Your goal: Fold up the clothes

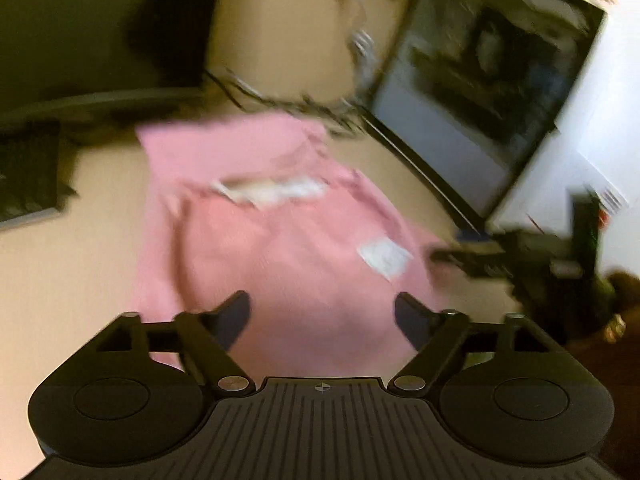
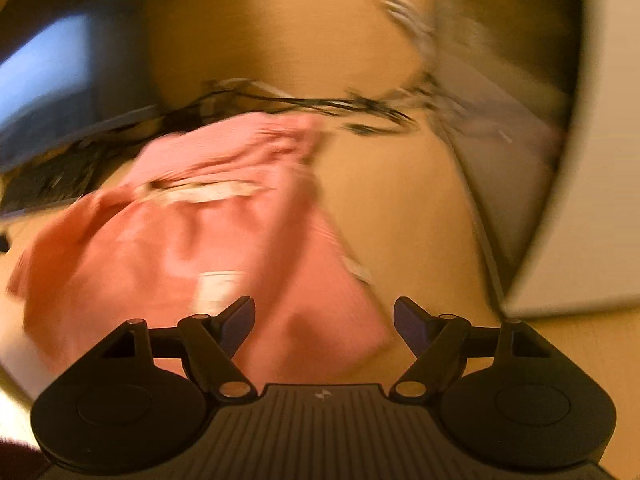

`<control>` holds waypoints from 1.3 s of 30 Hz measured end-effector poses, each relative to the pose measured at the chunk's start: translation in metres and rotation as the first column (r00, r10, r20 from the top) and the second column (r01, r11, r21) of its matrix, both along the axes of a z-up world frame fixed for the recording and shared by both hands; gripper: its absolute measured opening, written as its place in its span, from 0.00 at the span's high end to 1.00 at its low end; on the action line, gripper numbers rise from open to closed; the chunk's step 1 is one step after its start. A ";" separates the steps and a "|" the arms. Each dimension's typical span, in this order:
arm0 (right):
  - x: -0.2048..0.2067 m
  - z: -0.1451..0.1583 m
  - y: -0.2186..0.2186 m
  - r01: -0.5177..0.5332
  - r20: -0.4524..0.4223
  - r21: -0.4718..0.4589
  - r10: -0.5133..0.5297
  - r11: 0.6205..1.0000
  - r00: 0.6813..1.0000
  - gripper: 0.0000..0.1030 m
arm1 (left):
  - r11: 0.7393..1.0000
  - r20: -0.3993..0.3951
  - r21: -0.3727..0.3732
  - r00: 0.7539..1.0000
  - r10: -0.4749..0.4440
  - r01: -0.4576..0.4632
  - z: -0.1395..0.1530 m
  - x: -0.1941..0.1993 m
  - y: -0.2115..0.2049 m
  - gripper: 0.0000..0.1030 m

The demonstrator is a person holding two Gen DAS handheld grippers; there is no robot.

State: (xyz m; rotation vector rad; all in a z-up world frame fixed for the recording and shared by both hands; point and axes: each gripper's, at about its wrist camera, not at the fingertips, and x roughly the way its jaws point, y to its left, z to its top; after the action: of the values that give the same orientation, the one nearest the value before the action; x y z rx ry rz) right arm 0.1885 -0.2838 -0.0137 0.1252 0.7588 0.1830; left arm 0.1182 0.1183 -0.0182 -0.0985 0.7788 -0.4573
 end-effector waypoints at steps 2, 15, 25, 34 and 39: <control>0.001 -0.007 -0.007 0.047 -0.027 0.030 -0.046 0.998 0.999 0.25 | 0.992 0.009 0.074 0.995 0.100 -0.100 -0.003 0.010 0.004 0.12; -0.007 0.038 0.078 -0.299 0.181 -0.293 0.360 0.908 0.915 0.96 | 0.957 -0.120 0.189 0.962 0.245 -0.220 -0.059 0.050 0.014 0.53; -0.027 -0.003 0.134 -0.651 -0.109 -0.545 0.725 0.528 0.680 0.92 | 0.969 -0.054 0.247 0.999 0.002 0.012 -0.045 0.038 -0.022 0.74; -0.023 0.003 0.126 -0.774 -0.159 -0.321 0.775 0.545 0.612 0.55 | 0.983 -0.117 0.138 0.987 -0.107 0.122 -0.052 0.031 -0.024 0.34; -0.014 0.001 0.114 -0.742 -0.160 -0.251 0.729 0.622 0.665 0.46 | 0.975 -0.148 0.135 0.977 -0.154 0.175 -0.056 0.024 -0.027 0.30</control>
State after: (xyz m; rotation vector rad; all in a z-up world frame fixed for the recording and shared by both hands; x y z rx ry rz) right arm 0.1747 -0.1702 -0.0125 -0.4983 0.8389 0.8608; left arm 0.1418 0.0915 -0.0745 0.0742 0.9579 -0.5529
